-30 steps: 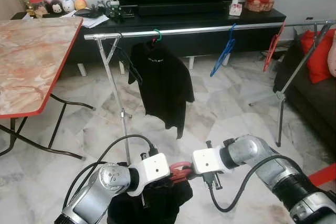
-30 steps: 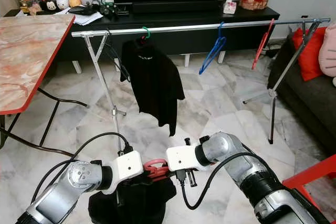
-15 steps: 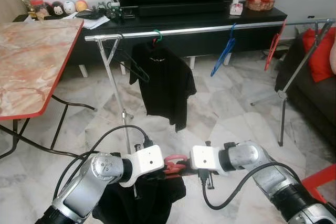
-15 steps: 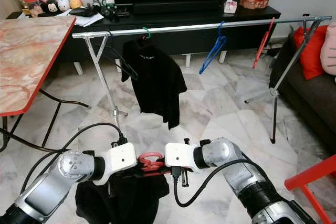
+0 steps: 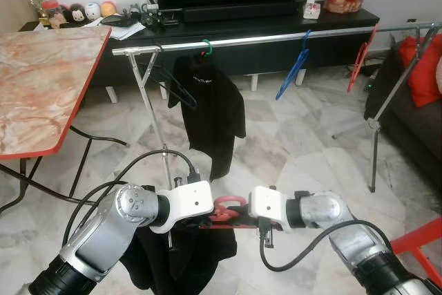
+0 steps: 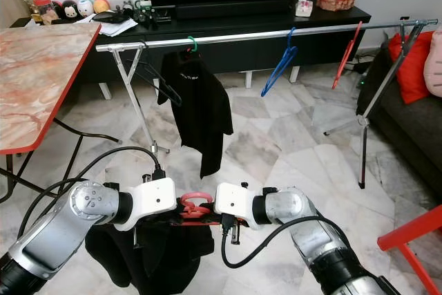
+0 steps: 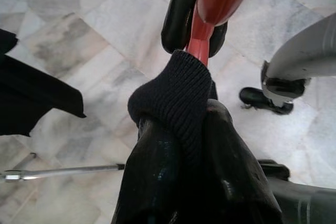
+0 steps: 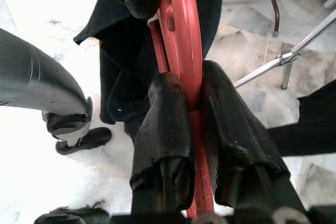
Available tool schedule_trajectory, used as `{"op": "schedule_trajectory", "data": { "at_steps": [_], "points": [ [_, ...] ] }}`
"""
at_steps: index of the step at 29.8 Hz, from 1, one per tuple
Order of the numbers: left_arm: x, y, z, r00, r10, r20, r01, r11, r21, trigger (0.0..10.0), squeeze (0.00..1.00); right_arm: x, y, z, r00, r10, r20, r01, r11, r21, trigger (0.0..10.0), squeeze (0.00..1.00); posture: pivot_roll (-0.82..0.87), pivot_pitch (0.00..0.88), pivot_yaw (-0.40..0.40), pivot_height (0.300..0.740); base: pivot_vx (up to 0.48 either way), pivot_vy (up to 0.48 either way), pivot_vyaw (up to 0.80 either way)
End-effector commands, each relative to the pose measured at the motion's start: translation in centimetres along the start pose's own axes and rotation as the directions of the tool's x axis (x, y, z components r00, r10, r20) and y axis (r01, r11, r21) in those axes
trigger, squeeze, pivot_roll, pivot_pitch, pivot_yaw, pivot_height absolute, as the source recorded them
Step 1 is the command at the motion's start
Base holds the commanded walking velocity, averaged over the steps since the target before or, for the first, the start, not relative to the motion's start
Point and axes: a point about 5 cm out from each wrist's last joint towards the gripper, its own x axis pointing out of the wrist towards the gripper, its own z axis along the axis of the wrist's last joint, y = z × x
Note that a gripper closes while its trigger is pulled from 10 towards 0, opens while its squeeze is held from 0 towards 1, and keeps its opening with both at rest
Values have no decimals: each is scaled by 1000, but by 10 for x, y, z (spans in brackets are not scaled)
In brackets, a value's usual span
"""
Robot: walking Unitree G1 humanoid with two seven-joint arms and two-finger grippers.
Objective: Hang hanger
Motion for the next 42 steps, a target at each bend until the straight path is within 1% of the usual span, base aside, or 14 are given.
{"op": "schedule_trajectory", "data": {
  "at_steps": [1, 6, 7, 8, 9, 10, 19, 22, 27, 31, 36, 38, 40, 42],
  "points": [
    [-3, -1, 26, 995, -28, 96, 21, 997, 68, 10000, 0, -2, -5, 2, 998, -65, 15, 64, 998, 21, 0, 0, -32, 0, 37, 740, 0, 0, 0],
    [0, -4, 25, 995, -44, 85, 39, 997, 62, 10000, 0, 1, -1, 2, 998, -53, 29, 52, 998, 38, 0, 0, -31, 0, 35, 740, 0, 0, 0],
    [0, -4, 25, 995, -44, 86, 38, 997, 62, 10000, 573, 1, -1, 2, 998, -54, 30, 53, 998, 38, 0, 0, -30, 0, 34, 740, 0, 0, 0],
    [0, -4, 25, 995, -41, 88, 36, 998, 60, 10000, 573, 2, -1, 3, 998, -54, 33, 53, 998, 38, 0, 0, -30, 0, 34, 740, 0, 0, 0],
    [0, -3, 26, 995, -40, 88, 35, 998, 59, 10000, 843, 2, -1, 3, 998, -55, 34, 53, 998, 39, 0, 0, -31, 0, 34, 740, 0, 0, 0],
    [0, -3, 26, 995, -40, 88, 35, 998, 58, 10000, 1000, 2, -1, 3, 998, -55, 35, 53, 998, 39, 0, 0, -31, 0, 33, 740, 0, 0, 0],
    [-4, 0, 30, 994, -29, 104, 23, 998, 57, 10000, 1000, 4, -1, 4, 998, -55, 41, 53, 998, 41, 0, 0, -31, 0, 33, 740, 0, 0, 0],
    [-7, 2, 30, 995, -19, 102, 13, 998, 54, 10000, 1000, 4, -2, 4, 997, -66, 37, 65, 997, 42, 0, 0, -29, 0, 31, 740, 0, 0, 0],
    [-17, 8, 28, 995, 38, 96, -42, 998, 39, 10000, 1000, 2, -6, 2, 995, -97, 27, 96, 994, 43, 0, 0, -29, 0, 29, 740, 0, 0, 0],
    [-29, 14, 26, 988, 110, 105, -112, 994, 16, 10000, 1000, 0, -12, -1, 989, -144, 11, 144, 988, 48, 0, 0, -28, 0, 25, 740, 0, 0, 0],
    [-36, 13, 22, 987, 125, 98, -125, 992, -9, 10000, 1000, 0, -15, -2, 986, -168, 6, 168, 984, 54, 0, 0, -28, 0, 24, 740, 0, 0, 0],
    [-41, 11, 14, 985, 152, 85, -149, 988, -50, 10000, 1000, -1, -22, -3, 973, -229, -5, 228, 971, 70, 0, 0, -27, 0, 22, 740, 0, 0, 0],
    [-42, 10, 13, 984, 156, 84, -152, 987, -54, 10000, 1000, -1, -22, -4, 972, -235, -6, 235, 969, 71, 0, 0, -27, 0, 22, 740, 0, 0, 0],
    [-38, 9, 10, 974, 201, 102, -193, 978, -79, 10000, 1000, 0, -29, 1, 956, -293, 32, 289, 954, 83, 0, 0, -26, 0, 18, 740, 0, 0, 0]
  ]
}}
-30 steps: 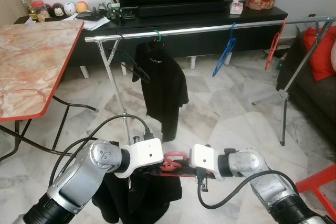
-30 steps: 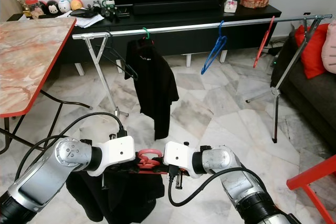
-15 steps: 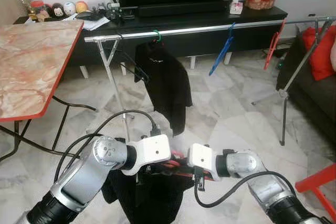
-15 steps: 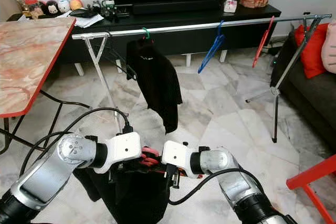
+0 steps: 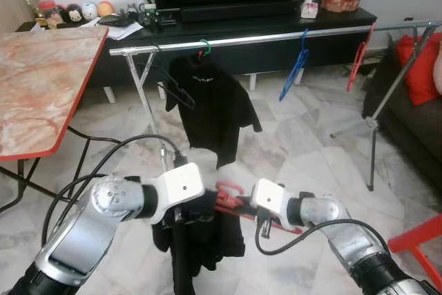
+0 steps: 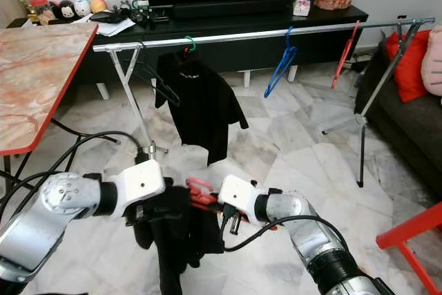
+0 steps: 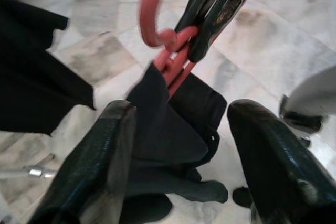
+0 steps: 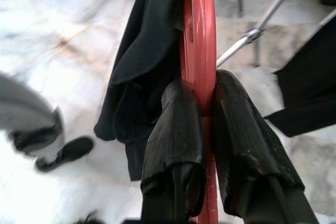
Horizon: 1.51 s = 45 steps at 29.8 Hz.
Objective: Hang hanger
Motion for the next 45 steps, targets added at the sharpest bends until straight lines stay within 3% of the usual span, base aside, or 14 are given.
{"op": "schedule_trajectory", "data": {
  "at_steps": [1, 7, 8, 12, 17, 19, 23, 26, 29, 37, 38, 39, 40, 45],
  "points": [
    [0, 2, 2, 998, 61, 32, -61, 998, -13, 10000, 1000, 0, -12, 16, 993, -78, 90, 79, 997, -9, 0, 0, -27, 0, 17, 740, 0, 0, 0],
    [7, 11, -5, 955, 287, 74, -282, 957, -75, 10000, 941, 0, -25, 22, 970, -203, 132, 202, 979, 21, 0, 0, -24, 0, 14, 740, 0, 0, 0],
    [12, 10, -7, 938, 336, 79, -327, 938, -115, 10000, 0, 0, -28, 25, 960, -238, 151, 235, 971, 39, 0, 0, -24, 0, 15, 740, 0, 0, 0],
    [21, 10, -11, 903, 423, 79, -406, 898, -167, 10000, 0, 1, -32, 29, 943, -284, 176, 276, 959, 69, 0, 0, -26, 0, 17, 740, 0, 0, 0],
    [39, 7, -23, 825, 564, 29, -538, 800, -267, 10000, 0, 6, -34, 36, 931, -314, 188, 304, 949, 80, 0, 0, -36, 0, 16, 740, 0, 0, 0],
    [40, 7, -24, 819, 574, 20, -547, 790, -275, 10000, 0, 7, -33, 37, 931, -311, 191, 301, 950, 81, 0, 0, -36, 0, 16, 740, 0, 0, 0],
    [68, -8, -62, 786, 578, -217, -617, 721, -316, 10000, 0, 15, -28, 44, 943, -265, 203, 256, 964, 68, 0, 0, -35, 0, 9, 740, 0, 0, 0],
    [80, -5, -61, 747, 620, -240, -663, 669, -336, 10000, 0, 16, -29, 48, 944, -256, 208, 249, 967, 57, 0, 0, -43, 0, 5, 740, 0, 0, 0],
    [85, -2, -63, 706, 653, -273, -707, 627, -327, 10000, 0, 15, -30, 51, 945, -249, 214, 244, 969, 47, 0, 0, -49, 0, 4, 740, 0, 0, 0],
    [89, -1, -64, 687, 670, -282, -726, 611, -317, 10000, 0, 15, -30, 51, 945, -248, 214, 244, 969, 47, 0, 0, -52, 0, 2, 740, 0, 0, 0],
    [90, 0, -66, 678, 674, -292, -734, 599, -321, 10000, 0, 14, -30, 51, 945, -248, 215, 243, 969, 48, 0, 0, -52, 0, 2, 740, 0, 0, 0],
    [88, 1, -75, 602, 724, -336, -798, 525, -296, 10000, 0, 14, -28, 54, 950, -219, 222, 217, 976, 34, 0, 0, -56, 0, -4, 740, 0, 0, 0],
    [87, 1, -78, 581, 736, -348, -813, 504, -290, 10000, 0, 14, -28, 54, 952, -210, 223, 209, 977, 30, 0, 0, -56, 0, -4, 740, 0, 0, 0],
    [92, 1, -81, 569, 745, -348, -821, 489, -294, 10000, 0, 14, -26, 56, 958, -177, 227, 178, 984, 17, 0, 0, -60, 0, -11, 740, 0, 0, 0]
  ]
}}
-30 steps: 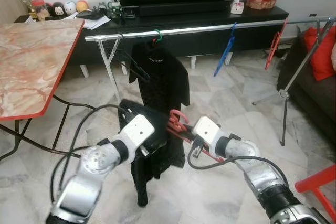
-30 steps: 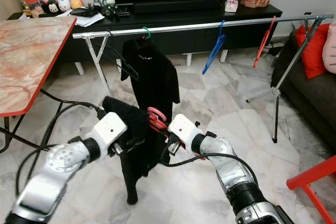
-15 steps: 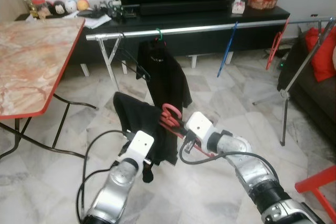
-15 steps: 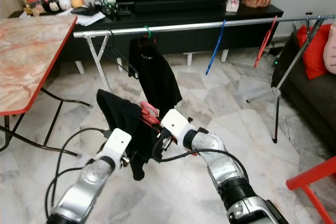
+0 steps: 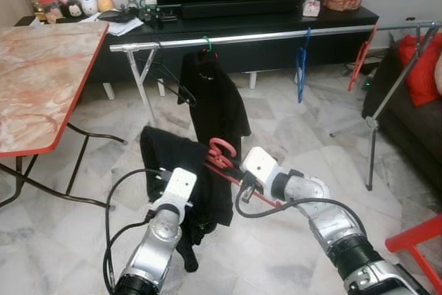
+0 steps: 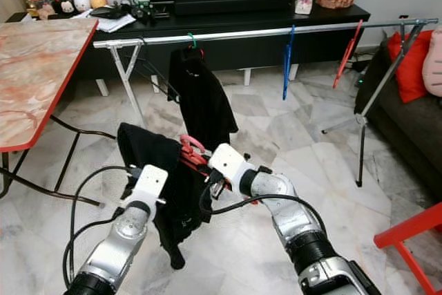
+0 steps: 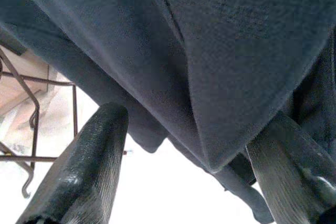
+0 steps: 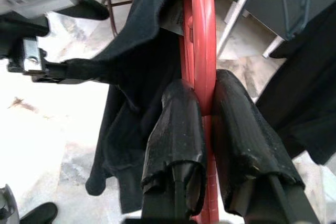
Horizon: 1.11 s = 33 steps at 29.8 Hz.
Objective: Hang hanger
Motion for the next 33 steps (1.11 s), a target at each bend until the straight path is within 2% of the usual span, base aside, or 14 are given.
{"op": "schedule_trajectory", "data": {
  "at_steps": [1, 4, 11, 12, 13, 14, 15, 30, 33],
  "points": [
    [2, 1, 3, 1000, 20, 15, -20, 1000, -6, 10000, 0, 0, -4, 17, 998, 4, 69, -2, 1000, -28, 0, 0, -61, 0, -10, 740, 0, 0, 0],
    [5, 2, 7, 998, 57, 35, -56, 998, -16, 10000, 0, -1, -3, 18, 997, 23, 71, -21, 999, -25, 0, 0, -65, 0, -9, 740, 0, 0, 0],
    [8, 1, 10, 995, 69, 71, -67, 997, -31, 10000, 0, -1, 4, 17, 996, 61, 70, -59, 998, -23, 0, 0, -69, 0, -8, 740, 0, 0, 0],
    [8, 1, 12, 993, 71, 90, -67, 997, -39, 5647, 0, -1, 6, 16, 995, 75, 64, -74, 997, -23, 0, 0, -69, 0, -7, 740, 0, 0, 0],
    [9, 2, 14, 992, 74, 104, -69, 997, -46, 2353, 0, -1, 7, 15, 995, 78, 63, -77, 997, -23, 0, 0, -67, 0, -8, 740, 0, 0, 0],
    [9, 2, 14, 992, 74, 104, -69, 997, -46, 2353, 0, -1, 7, 15, 995, 78, 63, -77, 997, -23, 0, 0, -67, 0, -8, 740, 0, 0, 0],
    [9, 2, 15, 991, 77, 112, -72, 996, -51, 0, 0, -1, 7, 15, 995, 77, 62, -76, 997, -21, 0, 0, -67, 0, -8, 740, 0, 0, 0],
    [11, 3, 10, 991, 76, 111, -72, 997, -36, 0, 0, -4, 7, 15, 995, 89, 54, -88, 996, -23, 0, 0, -66, 0, -9, 740, 0, 0, 0],
    [11, 3, 11, 991, 59, 121, -59, 998, -6, 0, 0, -4, 8, 14, 994, 97, 43, -96, 995, -34, 0, 0, -63, 0, -14, 740, 0, 0, 0]
  ]
}}
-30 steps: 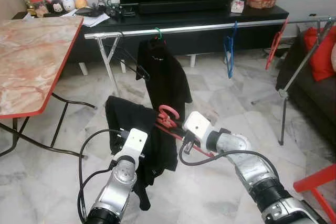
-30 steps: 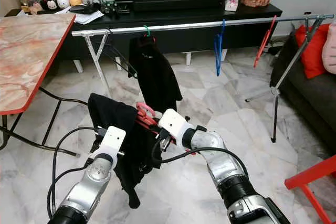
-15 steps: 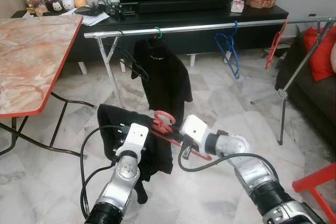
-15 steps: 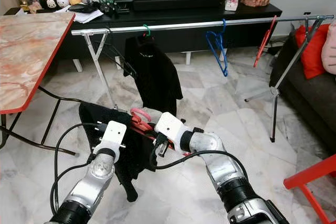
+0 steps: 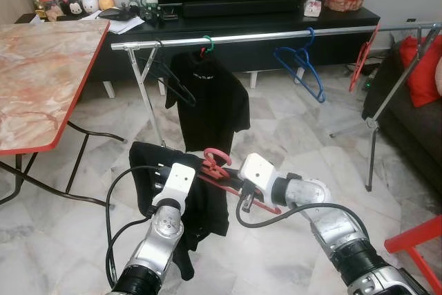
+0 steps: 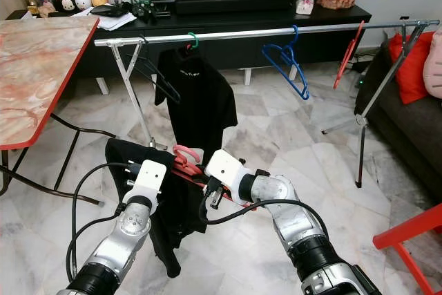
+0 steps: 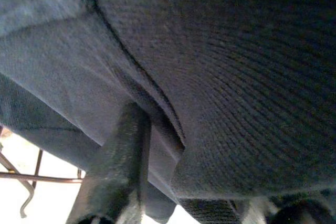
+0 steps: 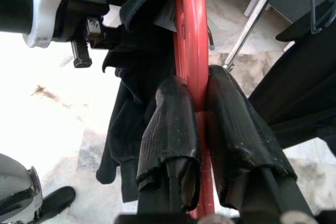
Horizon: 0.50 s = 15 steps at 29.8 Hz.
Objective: Hang hanger
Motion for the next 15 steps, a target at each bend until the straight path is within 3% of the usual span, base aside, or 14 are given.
{"op": "schedule_trajectory", "data": {
  "at_steps": [1, 15],
  "points": [
    [2, 0, 2, 1000, -12, 14, 12, 1000, 29, 0, 0, 0, -2, 12, 999, 2, 42, 0, 999, -44, 0, 0, -64, 0, -16, 740, 0, 0, 0],
    [2, 3, 3, 1000, -11, 28, 10, 999, 34, 0, 0, -3, -2, 8, 1000, 3, 23, -2, 999, -45, 0, 0, -61, 0, -16, 740, 0, 0, 0]
  ]
}}
